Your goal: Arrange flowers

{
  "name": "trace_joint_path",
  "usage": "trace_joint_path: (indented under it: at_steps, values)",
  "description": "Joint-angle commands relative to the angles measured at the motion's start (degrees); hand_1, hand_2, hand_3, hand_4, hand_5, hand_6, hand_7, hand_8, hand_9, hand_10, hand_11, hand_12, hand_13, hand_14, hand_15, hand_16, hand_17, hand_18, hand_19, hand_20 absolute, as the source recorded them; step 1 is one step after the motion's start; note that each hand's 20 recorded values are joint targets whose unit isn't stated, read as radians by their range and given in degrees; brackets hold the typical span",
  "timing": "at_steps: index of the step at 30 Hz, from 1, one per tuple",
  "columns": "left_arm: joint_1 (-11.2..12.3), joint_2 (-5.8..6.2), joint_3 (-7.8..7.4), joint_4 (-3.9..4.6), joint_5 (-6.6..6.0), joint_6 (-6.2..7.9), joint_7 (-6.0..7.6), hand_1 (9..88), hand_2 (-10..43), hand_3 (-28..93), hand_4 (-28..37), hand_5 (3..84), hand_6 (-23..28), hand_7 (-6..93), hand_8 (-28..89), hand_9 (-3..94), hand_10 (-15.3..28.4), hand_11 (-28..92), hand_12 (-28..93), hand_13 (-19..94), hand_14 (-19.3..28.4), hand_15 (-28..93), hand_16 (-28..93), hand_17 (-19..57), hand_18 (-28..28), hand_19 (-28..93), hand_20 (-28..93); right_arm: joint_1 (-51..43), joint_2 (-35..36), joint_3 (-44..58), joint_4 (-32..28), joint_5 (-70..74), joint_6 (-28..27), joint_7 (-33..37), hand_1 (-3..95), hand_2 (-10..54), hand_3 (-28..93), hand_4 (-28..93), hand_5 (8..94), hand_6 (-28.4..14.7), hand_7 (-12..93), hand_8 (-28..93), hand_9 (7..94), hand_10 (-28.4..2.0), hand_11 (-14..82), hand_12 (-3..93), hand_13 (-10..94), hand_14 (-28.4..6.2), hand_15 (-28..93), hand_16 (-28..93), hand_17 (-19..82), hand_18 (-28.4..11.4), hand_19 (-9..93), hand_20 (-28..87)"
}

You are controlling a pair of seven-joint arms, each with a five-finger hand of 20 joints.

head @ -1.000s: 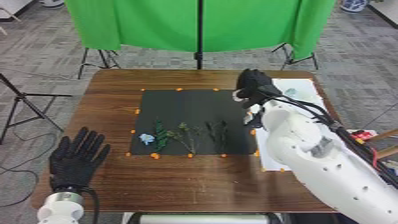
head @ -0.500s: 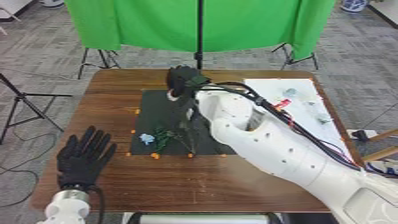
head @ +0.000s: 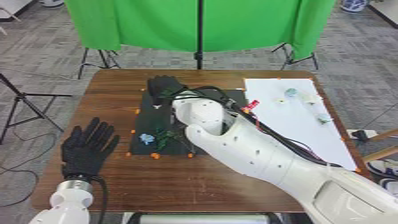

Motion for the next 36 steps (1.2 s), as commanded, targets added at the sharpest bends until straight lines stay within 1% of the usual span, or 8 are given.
trace_joint_path:
  at_steps: [1,9,12,14,22,30,33,36]
  values:
    - [1.81,1.19,0.46,-0.49,-0.49,-1.13,1.04,27.9,14.9,76,-28.3,43.5,6.9,23.8,-15,37.3,15.6,34,7,28,14.7,48,-11,-5.2,12.6,33,12,-0.94,0.06,-1.51,0.16,-1.25,-1.57,2.46,60.4,-6.1,69,-28,66.7,-4.3,30,8,75.1,-13.0,17.0,47.1,64,-8.8,45,38,36,-19.8,73,35]
    - [0.42,1.16,1.29,0.16,-0.24,-1.36,0.26,27.8,14.9,76,-28.3,43.7,6.9,24.8,-16,37.8,15.8,36,6,28,14.8,50,-12,-5.3,12.6,34,12,-2.59,-1.9,0.46,0.94,-2.82,-2.73,2.62,59.6,-6.0,68,-28,65.9,-4.4,29,7,75.0,-13.3,15.1,45.5,63,-9.3,44,37,36,-19.8,73,34]
    - [0.39,1.06,1.24,0.22,-0.36,-1.25,0.48,27.9,14.8,76,-28.3,43.7,6.8,25.5,-16,37.7,15.9,37,6,28,15.0,52,-13,-5.4,12.6,34,12,-2.95,-1.75,0.74,1.27,-3.85,-3.18,1.93,58.4,-4.7,66,-28,65.1,-4.9,28,6,73.0,-14.2,16.0,39.1,63,-10.9,43,32,36,-19.4,72,31]
    - [0.6,1.19,1.17,0.19,-0.49,-1.2,0.64,28.0,14.8,76,-28.3,43.6,6.8,25.7,-16,37.7,15.9,37,5,28,15.0,52,-13,-5.6,12.7,34,12,-3.47,-2.04,1.71,1.53,-4.36,-3.92,1.73,58.1,-4.7,65,-28,64.3,-4.9,27,5,71.1,-14.8,17.6,32.3,62,-10.8,42,30,36,-19.2,71,29]
    - [0.59,0.95,0.98,0.28,-0.51,-0.88,0.54,27.9,14.9,76,-28.3,43.6,6.7,26.0,-17,37.6,15.7,38,5,28,15.0,53,-14,-5.7,12.7,35,12,-4.73,-2.71,4.18,1.42,-5.02,-8.44,1.37,56.7,-2.8,66,-28,62.9,-4.3,26,3,65.3,-15.1,16.0,17.8,61,-10.8,37,26,35,-18.5,68,26]
    - [1.0,0.99,0.85,0.1,-0.69,-0.73,0.84,28.4,14.6,76,-28.3,44.1,5.7,27.2,-17,37.9,15.6,39,5,28,14.9,53,-14,-5.6,12.7,35,12,-4.69,-2.61,3.87,0.61,-3.94,-8.0,1.42,53.4,-3.9,71,-28,59.6,-2.7,22,-1,60.7,-13.1,12.6,14.6,60,-11.7,38,23,33,-19.4,69,26]
    - [1.01,0.87,0.8,0.18,-0.72,-0.76,0.89,28.5,14.5,76,-28.3,44.2,5.5,27.4,-17,38.0,15.5,38,5,28,14.9,53,-14,-5.7,12.7,35,12,-4.56,-2.34,3.54,0.25,-3.24,-7.4,1.49,51.5,-4.6,75,-28,56.8,-2.3,19,-10,58.4,-12.8,12.3,13.3,59,-12.2,38,20,33,-19.8,69,25]
    - [0.96,0.84,0.85,0.19,-0.61,-0.83,0.87,28.4,14.3,76,-28.3,44.2,5.5,27.4,-17,38.0,15.5,38,4,28,14.9,53,-14,-5.7,12.7,35,11,-4.57,-2.23,3.58,0.0,-3.06,-7.41,1.63,50.0,-5.6,77,-28,53.4,-2.8,20,-12,56.2,-13.5,11.8,12.8,58,-12.9,39,17,32,-20.3,70,25]
